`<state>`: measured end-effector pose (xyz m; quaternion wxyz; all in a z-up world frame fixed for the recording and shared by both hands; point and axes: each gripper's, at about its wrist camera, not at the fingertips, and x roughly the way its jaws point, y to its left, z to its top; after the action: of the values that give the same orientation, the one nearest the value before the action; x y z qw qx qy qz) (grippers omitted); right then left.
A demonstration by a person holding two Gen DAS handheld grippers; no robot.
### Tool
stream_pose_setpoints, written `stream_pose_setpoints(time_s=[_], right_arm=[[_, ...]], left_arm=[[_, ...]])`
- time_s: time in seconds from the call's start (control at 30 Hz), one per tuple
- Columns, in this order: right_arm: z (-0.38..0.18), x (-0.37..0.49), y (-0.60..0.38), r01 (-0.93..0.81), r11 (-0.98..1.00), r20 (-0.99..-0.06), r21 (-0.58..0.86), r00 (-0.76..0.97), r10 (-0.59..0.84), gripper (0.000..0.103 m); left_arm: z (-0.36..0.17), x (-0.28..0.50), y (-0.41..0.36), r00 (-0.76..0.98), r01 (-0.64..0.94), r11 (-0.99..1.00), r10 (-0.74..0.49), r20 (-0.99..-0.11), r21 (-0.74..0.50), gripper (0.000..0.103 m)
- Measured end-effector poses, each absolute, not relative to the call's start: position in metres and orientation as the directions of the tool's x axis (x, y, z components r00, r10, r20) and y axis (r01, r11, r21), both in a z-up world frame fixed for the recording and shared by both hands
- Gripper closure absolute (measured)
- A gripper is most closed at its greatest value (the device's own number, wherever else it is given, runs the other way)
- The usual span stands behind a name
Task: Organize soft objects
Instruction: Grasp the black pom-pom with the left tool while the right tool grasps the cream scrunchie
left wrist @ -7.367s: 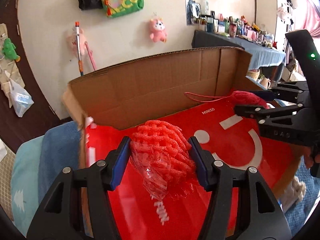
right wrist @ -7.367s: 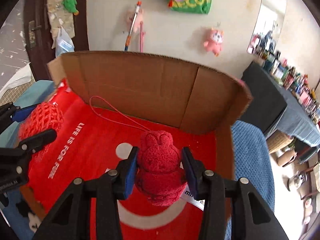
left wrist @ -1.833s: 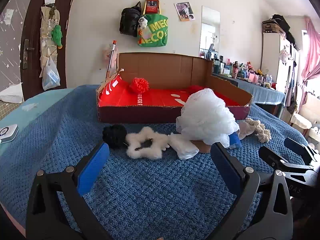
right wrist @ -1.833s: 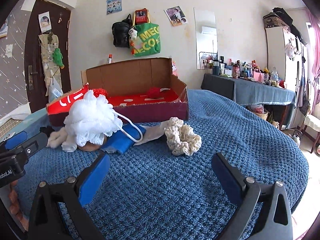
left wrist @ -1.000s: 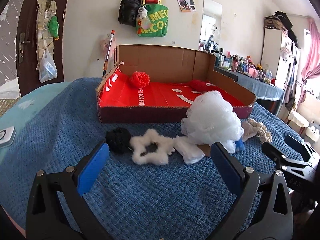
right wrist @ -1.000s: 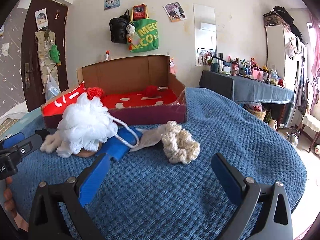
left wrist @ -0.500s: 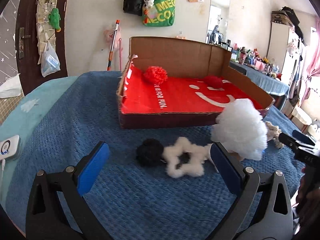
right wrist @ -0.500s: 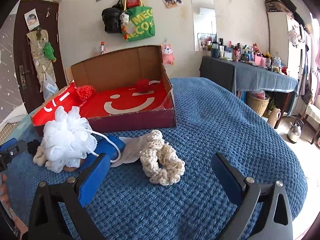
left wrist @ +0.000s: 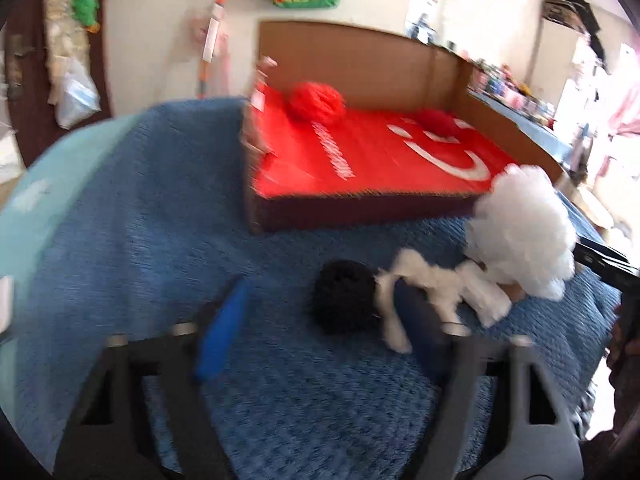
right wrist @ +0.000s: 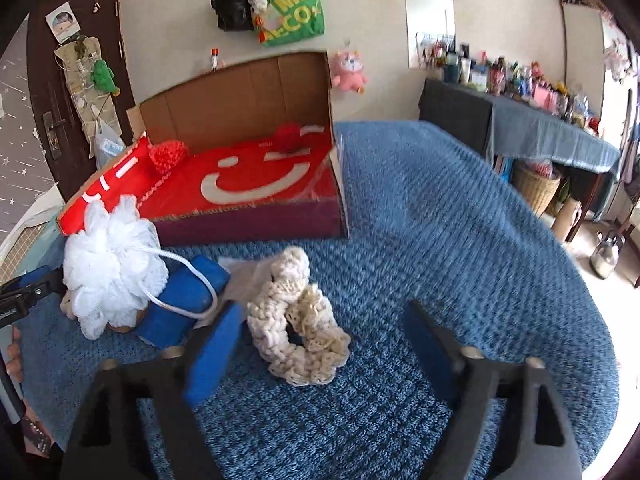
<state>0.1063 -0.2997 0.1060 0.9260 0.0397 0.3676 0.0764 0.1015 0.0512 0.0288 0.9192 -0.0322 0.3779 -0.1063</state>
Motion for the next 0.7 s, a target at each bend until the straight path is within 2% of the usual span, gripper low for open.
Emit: stream_pose_setpoints(time_s=[0.03, 0.07, 0.17, 0.33, 0.57, 0.7], right_arm=[[0.102, 0.109, -0.301, -0.119, 0.982, -0.688, 0.144, 0.702, 0.186, 0.043], [0.1, 0.11, -0.302, -0.127, 0.979, -0.694, 0.158, 0.691, 0.202, 0.056], [0.095, 0.111, -0.303, -0.143, 0.975, -0.7, 0.168, 0.679, 0.22, 0.07], [0.107, 0.103, -0.307, -0.146, 0.973, -0.664, 0.176, 0.712, 0.227, 0.073], [0.142, 0.102, -0.311, -0.162, 0.97, -0.595, 0.182, 0.767, 0.239, 0.074], [0.156, 0.107, -0.304, -0.181, 0.963, -0.568, 0.199, 0.78, 0.264, 0.074]], left_arm=[[0.026, 0.102, 0.048, 0.679, 0.187, 0.97, -0.24, -0.694, -0.153, 0.064], [0.025, 0.103, 0.047, 0.67, 0.205, 0.964, -0.266, -0.693, -0.172, 0.072], [0.029, 0.1, 0.045, 0.681, 0.223, 0.956, -0.293, -0.671, -0.191, 0.073], [0.042, 0.093, 0.044, 0.704, 0.233, 0.955, -0.295, -0.646, -0.182, 0.073], [0.074, 0.086, 0.042, 0.762, 0.256, 0.95, -0.313, -0.567, -0.18, 0.073], [0.077, 0.087, 0.042, 0.76, 0.268, 0.948, -0.318, -0.567, -0.172, 0.073]])
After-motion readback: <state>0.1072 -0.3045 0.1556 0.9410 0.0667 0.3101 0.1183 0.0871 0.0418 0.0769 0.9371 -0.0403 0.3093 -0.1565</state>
